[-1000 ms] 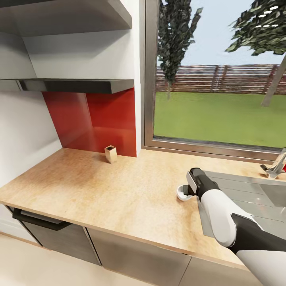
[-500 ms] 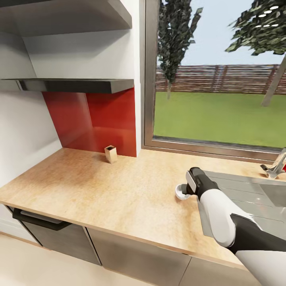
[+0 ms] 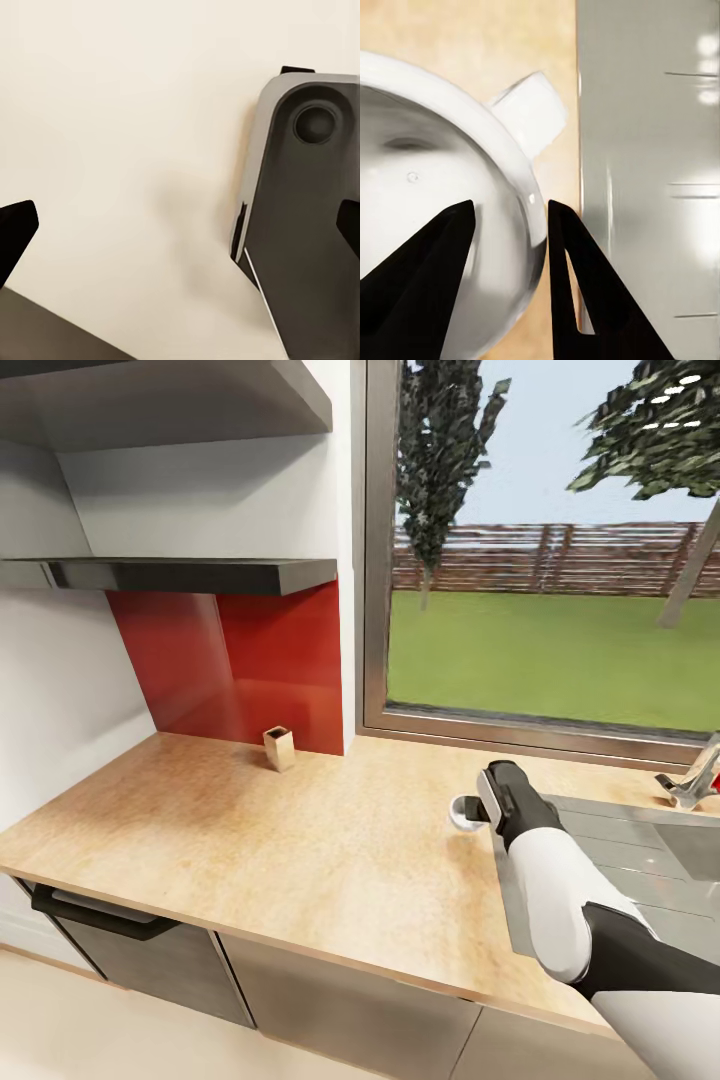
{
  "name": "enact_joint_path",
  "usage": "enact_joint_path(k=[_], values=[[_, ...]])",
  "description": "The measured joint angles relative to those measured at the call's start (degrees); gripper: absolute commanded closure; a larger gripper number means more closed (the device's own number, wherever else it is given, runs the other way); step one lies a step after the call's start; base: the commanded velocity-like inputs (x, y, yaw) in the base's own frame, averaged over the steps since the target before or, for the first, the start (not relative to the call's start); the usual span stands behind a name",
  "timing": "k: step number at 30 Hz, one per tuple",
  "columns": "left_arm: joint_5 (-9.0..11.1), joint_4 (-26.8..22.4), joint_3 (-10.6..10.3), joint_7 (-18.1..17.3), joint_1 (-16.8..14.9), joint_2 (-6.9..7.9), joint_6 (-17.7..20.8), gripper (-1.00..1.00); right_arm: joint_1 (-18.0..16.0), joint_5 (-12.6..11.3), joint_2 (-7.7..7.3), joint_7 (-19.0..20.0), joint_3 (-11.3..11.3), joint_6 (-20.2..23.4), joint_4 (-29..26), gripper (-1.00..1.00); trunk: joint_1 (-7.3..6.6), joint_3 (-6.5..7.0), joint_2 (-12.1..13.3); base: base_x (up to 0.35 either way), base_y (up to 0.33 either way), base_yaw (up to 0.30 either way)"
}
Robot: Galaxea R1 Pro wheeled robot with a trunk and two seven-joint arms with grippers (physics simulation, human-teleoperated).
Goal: Set up a coffee station on the kitchen countertop: keep the coffee maker on the countertop, move the bottle of coffee from the kitchen shelf to the counter next to the coffee maker, place a paper coffee filter on top of the coffee maker, put the saucer next to the coffee maker with the coffee cup on the saucer, and place the electric kettle next to the coffee maker.
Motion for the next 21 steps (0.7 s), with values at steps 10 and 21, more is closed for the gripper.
enact_joint_path(k=[10,21], values=[[0.0,-0.2,-0.2,0.0,0.0,-0.23,0.1,-1.00,0.0,0.1,0.62,0.1,0.0,0.0,0.0,1.00,0.00,0.00,0.0,-0.004,-0.219,0.000],[0.1,-0.3,-0.2,0.1,-0.1,-0.54,0.1,-1.00,0.0,0.1,0.59,0.2,-0.1,0.0,-0.1,1.00,0.02,0.00,0.0,-0.138,-0.257,0.000]])
